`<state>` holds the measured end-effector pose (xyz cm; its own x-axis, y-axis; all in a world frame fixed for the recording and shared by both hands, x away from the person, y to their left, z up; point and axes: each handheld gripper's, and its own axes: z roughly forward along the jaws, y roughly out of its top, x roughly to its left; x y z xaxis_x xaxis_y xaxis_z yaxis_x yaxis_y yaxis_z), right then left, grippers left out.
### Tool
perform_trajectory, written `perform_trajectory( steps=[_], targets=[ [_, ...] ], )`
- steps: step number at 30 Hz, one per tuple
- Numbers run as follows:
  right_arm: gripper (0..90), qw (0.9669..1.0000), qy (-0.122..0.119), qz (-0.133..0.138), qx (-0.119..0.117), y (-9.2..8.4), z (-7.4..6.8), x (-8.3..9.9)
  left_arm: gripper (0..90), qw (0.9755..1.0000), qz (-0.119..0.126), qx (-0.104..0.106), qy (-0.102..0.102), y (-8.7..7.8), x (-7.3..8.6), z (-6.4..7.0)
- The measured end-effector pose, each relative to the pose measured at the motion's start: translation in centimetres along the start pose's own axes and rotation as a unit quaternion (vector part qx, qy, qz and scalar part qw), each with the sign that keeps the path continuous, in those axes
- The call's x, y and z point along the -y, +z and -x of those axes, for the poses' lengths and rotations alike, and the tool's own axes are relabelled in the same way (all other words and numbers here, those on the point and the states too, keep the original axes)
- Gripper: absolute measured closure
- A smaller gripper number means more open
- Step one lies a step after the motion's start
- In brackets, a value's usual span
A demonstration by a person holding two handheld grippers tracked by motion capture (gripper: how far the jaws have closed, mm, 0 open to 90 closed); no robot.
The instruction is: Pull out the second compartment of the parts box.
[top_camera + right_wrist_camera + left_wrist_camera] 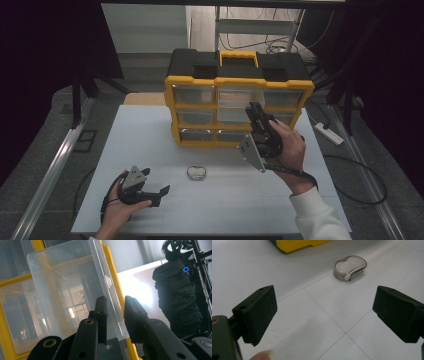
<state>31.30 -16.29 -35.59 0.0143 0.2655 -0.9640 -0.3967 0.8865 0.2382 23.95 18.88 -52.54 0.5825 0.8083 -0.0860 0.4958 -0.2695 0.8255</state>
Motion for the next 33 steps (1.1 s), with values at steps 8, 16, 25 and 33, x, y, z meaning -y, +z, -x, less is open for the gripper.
perform_trajectory(
  steps=[8,16,25,33],
  targets=[
    [72.8,1.0000,0.003,0.003,0.003,-0.4,0.0,-0.1,6.4,1.0000,-0.001,0.000,0.001,0.0,0.0,0.0],
    [72.8,1.0000,0.004,0.005,0.004,-0.7,-0.1,-0.2,6.4,1.0000,-0.002,0.001,0.000,0.0,0.0,0.0],
    [72.7,0.9999,0.007,0.008,0.004,-1.0,0.0,-0.2,6.4,1.0000,-0.002,0.000,0.001,0.0,0.0,0.0],
    [72.8,0.9999,0.007,0.011,0.005,-1.3,0.0,-0.3,6.4,1.0000,-0.002,0.003,0.001,0.0,0.0,0.1]
  ],
)
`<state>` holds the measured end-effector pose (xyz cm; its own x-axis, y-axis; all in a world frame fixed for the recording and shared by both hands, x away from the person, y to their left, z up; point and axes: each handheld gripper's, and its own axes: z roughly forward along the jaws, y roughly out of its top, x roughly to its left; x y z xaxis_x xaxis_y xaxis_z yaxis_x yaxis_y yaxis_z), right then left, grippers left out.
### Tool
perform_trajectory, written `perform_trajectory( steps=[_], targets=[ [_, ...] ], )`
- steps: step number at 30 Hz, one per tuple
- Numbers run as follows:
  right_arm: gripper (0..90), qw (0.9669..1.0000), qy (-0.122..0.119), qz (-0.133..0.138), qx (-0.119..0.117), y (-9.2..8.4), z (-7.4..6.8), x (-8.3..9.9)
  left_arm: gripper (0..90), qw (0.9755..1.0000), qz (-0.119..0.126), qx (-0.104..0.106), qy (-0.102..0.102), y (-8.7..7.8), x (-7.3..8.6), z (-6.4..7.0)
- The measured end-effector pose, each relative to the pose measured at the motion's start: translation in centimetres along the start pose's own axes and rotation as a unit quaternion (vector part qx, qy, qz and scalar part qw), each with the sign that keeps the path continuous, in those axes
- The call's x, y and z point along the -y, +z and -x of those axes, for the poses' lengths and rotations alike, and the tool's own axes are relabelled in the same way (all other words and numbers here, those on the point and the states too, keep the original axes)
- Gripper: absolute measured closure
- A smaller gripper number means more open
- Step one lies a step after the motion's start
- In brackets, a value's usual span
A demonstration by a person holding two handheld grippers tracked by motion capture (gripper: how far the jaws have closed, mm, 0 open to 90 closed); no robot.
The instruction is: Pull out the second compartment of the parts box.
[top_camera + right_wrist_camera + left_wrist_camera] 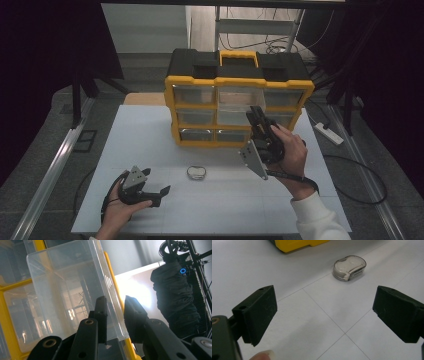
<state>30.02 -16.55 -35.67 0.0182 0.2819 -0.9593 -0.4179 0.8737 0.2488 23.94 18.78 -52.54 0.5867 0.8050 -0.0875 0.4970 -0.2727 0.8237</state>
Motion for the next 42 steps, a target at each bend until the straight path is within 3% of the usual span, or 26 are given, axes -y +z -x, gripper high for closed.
perform_trajectory(
  steps=[39,42],
  targets=[
    [72.5,0.9999,-0.002,0.009,-0.005,-1.3,-0.1,-0.2,6.4,1.0000,0.000,-0.001,0.000,0.0,0.0,0.0],
    [72.4,0.9999,-0.011,0.007,-0.007,-1.4,-0.3,-0.4,6.4,1.0000,0.001,-0.002,0.000,0.0,0.0,0.0]
  ],
)
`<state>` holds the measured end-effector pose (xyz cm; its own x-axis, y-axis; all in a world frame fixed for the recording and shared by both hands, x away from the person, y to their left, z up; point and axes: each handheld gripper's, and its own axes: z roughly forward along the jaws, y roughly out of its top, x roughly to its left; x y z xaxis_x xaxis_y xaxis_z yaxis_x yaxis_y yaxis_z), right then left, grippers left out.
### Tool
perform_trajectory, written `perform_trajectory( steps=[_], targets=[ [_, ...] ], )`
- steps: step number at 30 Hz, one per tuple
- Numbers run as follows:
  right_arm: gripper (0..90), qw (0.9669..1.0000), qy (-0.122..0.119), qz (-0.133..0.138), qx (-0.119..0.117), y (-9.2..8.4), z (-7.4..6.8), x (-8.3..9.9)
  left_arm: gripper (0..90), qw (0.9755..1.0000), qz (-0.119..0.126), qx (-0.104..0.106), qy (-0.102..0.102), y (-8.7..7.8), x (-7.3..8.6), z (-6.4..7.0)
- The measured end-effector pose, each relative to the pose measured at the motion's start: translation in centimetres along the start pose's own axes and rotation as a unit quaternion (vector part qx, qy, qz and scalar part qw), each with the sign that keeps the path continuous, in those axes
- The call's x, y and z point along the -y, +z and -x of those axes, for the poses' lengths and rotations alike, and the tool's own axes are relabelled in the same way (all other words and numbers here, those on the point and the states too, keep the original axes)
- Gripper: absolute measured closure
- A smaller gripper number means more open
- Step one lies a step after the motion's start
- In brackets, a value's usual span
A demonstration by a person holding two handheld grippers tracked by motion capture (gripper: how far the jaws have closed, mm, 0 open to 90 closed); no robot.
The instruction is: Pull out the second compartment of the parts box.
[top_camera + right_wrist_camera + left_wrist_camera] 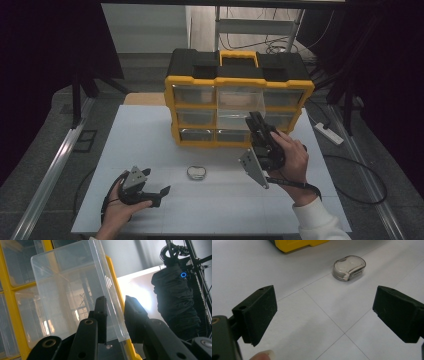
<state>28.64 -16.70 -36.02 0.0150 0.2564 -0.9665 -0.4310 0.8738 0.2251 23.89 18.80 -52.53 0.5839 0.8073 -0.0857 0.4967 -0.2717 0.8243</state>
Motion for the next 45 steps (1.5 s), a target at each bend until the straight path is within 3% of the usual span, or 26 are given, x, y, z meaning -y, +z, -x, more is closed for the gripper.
perform_trajectory(
  steps=[11,14,16,20,26,27,40,45],
  targets=[
    [70.3,0.9999,0.012,0.003,-0.002,0.0,0.0,0.1,6.3,1.0000,0.000,0.000,0.000,0.0,0.0,0.0],
    [61.9,0.9998,0.015,0.004,-0.009,0.0,0.0,0.1,6.4,1.0000,0.000,0.001,-0.001,0.0,0.0,0.0],
    [52.7,0.9998,0.016,0.009,0.000,-0.2,-0.1,0.0,6.4,1.0000,0.001,0.000,-0.001,0.0,0.0,0.0],
    [44.2,0.9996,0.025,0.014,-0.001,-0.5,0.0,-0.2,6.4,1.0000,0.002,0.000,-0.002,-0.1,0.0,0.0],
    [33.7,0.9985,0.045,0.011,-0.028,-0.7,-0.2,-0.1,6.4,1.0000,0.003,0.000,-0.003,-0.1,0.0,-0.1],
    [28.6,0.9978,0.052,0.009,-0.040,-0.7,-0.2,0.0,6.4,1.0000,0.003,0.000,-0.003,-0.1,0.0,-0.1],
    [20.8,0.9939,0.081,0.018,-0.073,-1.6,-0.8,-0.1,6.4,1.0000,0.003,0.001,-0.003,-0.1,0.0,0.0],
    [18.8,0.9900,0.100,0.019,-0.098,-1.7,-1.2,-0.3,6.4,1.0000,0.003,0.001,-0.002,-0.2,0.0,-0.2]
  ],
)
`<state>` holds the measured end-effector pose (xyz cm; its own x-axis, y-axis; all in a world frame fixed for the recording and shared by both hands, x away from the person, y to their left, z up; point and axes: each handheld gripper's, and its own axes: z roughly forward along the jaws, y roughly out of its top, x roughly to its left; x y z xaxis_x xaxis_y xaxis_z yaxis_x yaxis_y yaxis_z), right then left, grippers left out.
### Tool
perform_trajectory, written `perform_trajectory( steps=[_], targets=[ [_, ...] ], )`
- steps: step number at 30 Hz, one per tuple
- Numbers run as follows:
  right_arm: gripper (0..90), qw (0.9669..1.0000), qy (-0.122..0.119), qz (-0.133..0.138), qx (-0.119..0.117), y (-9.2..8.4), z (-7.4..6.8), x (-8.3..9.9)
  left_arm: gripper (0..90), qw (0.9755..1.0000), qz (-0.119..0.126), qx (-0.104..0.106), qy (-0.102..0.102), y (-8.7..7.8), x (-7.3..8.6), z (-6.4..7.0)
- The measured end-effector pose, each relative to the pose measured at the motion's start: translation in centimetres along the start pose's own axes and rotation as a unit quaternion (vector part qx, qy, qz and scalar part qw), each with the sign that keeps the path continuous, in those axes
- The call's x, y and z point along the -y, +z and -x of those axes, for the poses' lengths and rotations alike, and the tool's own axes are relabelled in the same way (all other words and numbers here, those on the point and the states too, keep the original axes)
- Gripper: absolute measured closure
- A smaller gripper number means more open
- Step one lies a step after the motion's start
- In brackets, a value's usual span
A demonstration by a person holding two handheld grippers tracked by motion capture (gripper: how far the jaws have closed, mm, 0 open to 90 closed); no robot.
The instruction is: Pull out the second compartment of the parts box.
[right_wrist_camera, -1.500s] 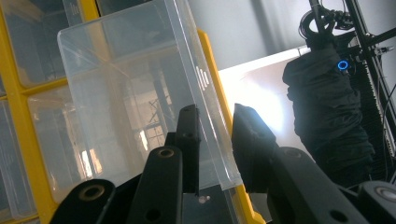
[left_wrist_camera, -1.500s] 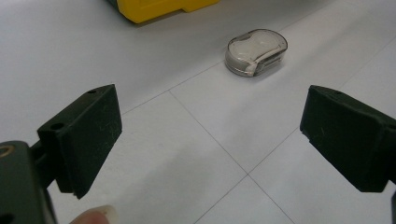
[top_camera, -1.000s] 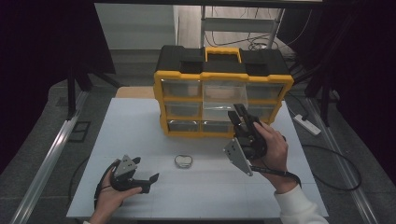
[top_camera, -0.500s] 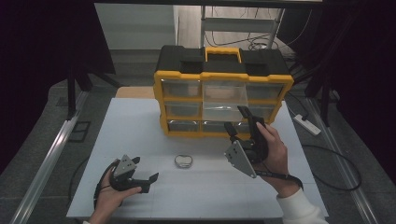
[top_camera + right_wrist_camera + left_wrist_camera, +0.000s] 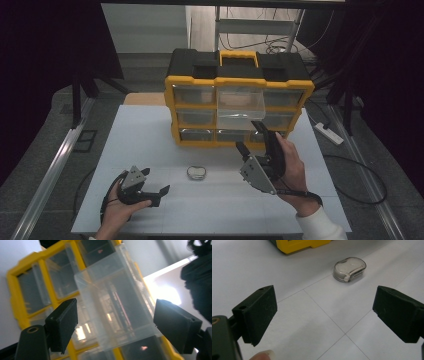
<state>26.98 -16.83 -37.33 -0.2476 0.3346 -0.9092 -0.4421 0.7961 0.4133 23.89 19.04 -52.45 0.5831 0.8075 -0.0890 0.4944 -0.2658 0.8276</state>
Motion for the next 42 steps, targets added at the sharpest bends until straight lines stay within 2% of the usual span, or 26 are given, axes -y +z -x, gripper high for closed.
perform_trajectory(
  steps=[8,13,15,19,21,25,28,31,35,40,42],
  targets=[
    [18.4,0.9986,0.039,-0.009,-0.034,-0.1,-0.7,0.4,6.4,1.0000,0.004,0.002,-0.004,-0.1,0.1,-0.1],
    [18.3,0.9952,0.077,-0.011,-0.060,-0.1,-0.8,0.7,6.4,1.0000,0.006,0.002,-0.003,-0.2,0.1,-0.2],
    [18.3,0.9922,0.097,-0.014,-0.077,0.0,-1.0,0.9,6.4,1.0000,0.006,0.002,-0.004,-0.2,0.2,-0.2],
    [18.5,0.9878,0.122,-0.013,-0.096,0.2,-1.2,1.1,6.4,1.0000,0.007,0.001,-0.004,-0.3,0.2,-0.2],
    [18.7,0.9831,0.146,-0.013,-0.110,0.3,-1.4,1.2,6.4,1.0000,0.007,0.001,-0.004,-0.3,0.2,-0.2],
    [18.7,0.9745,0.178,-0.014,-0.137,0.5,-1.4,1.6,6.4,1.0000,0.008,0.000,-0.004,-0.4,0.2,-0.2],
    [18.7,0.9634,0.215,-0.015,-0.160,0.7,-1.5,2.0,6.5,1.0000,0.007,-0.001,-0.003,-0.4,0.2,-0.2],
    [18.7,0.9563,0.234,-0.018,-0.175,0.8,-1.6,2.4,6.5,1.0000,0.006,0.000,-0.002,-0.4,0.2,-0.1],
    [18.8,0.9421,0.268,-0.023,-0.200,1.1,-1.7,2.9,6.5,1.0000,0.007,0.000,0.000,-0.4,0.2,0.1],
    [18.6,0.9206,0.312,-0.025,-0.233,1.4,-1.8,3.5,6.5,1.0000,0.005,0.001,0.001,-0.3,0.2,0.1],
    [18.6,0.9149,0.323,-0.027,-0.241,1.5,-2.0,3.6,6.5,1.0000,0.005,0.000,0.001,-0.3,0.2,0.1]
  ],
)
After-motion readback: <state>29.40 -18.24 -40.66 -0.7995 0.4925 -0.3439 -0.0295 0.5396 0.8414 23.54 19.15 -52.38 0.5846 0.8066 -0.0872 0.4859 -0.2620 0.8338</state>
